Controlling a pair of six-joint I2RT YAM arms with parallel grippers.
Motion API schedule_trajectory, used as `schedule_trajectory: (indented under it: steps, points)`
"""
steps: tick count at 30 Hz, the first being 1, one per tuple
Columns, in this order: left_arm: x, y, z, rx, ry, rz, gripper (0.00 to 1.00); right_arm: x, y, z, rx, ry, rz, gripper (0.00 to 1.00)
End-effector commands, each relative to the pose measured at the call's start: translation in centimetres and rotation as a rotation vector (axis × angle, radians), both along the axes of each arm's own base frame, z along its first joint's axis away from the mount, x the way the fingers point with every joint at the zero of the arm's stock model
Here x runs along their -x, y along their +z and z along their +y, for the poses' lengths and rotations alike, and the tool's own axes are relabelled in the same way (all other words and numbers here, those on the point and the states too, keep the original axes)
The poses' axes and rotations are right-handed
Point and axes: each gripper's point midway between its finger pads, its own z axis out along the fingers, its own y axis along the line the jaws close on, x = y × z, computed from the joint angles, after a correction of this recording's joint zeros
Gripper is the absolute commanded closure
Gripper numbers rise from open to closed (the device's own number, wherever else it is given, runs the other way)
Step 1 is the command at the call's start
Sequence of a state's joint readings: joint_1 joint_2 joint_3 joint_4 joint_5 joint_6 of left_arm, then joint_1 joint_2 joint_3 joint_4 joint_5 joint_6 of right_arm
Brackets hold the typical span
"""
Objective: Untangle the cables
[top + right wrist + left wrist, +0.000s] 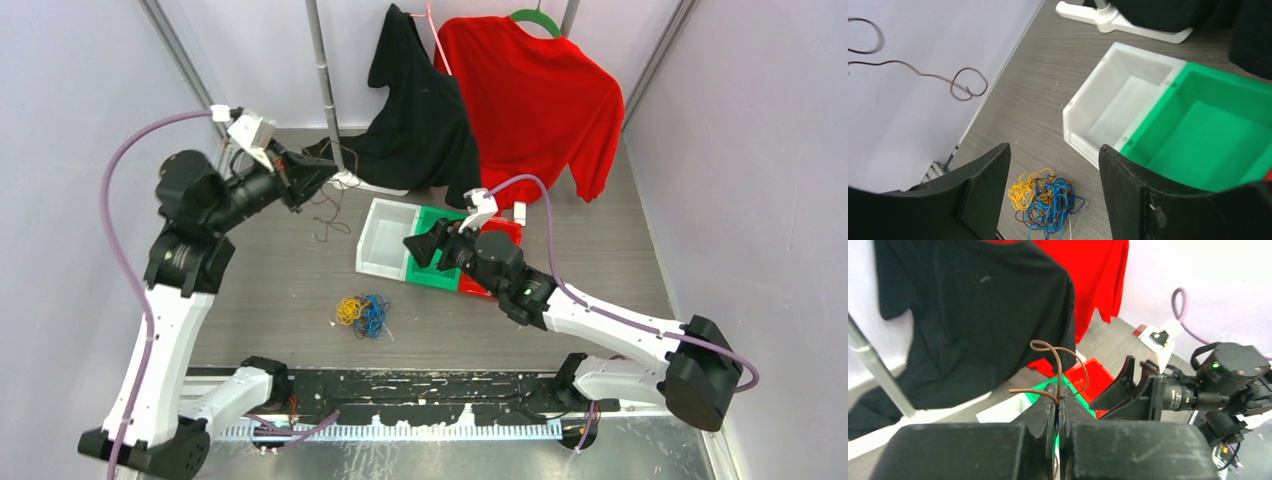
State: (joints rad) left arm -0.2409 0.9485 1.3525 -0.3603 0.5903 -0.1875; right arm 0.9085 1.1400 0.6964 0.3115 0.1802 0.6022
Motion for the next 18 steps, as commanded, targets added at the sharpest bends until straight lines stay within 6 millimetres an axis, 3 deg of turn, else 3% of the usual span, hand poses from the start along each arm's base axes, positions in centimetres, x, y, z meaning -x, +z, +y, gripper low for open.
schedule_trajectory:
  steps: [1, 10, 18]
  points:
    - [-1.7, -1.1, -1.8, 0.056, -0.076, 0.072, 1.0, -1.4, 1.0, -2.6, 0.003, -0.155, 0.014, 0.3]
    - [-5.3, -5.9, -4.4, 0.043, -0.122, 0.222, 1.0, -2.6, -0.5, -4.7, 0.05, -0.272, 0.057, 0.3]
    - [-7.6, -10.6, -6.5, -0.024, -0.135, 0.316, 1.0, -3.0, -0.5, -5.3, 0.045, -0.306, 0.064, 0.3]
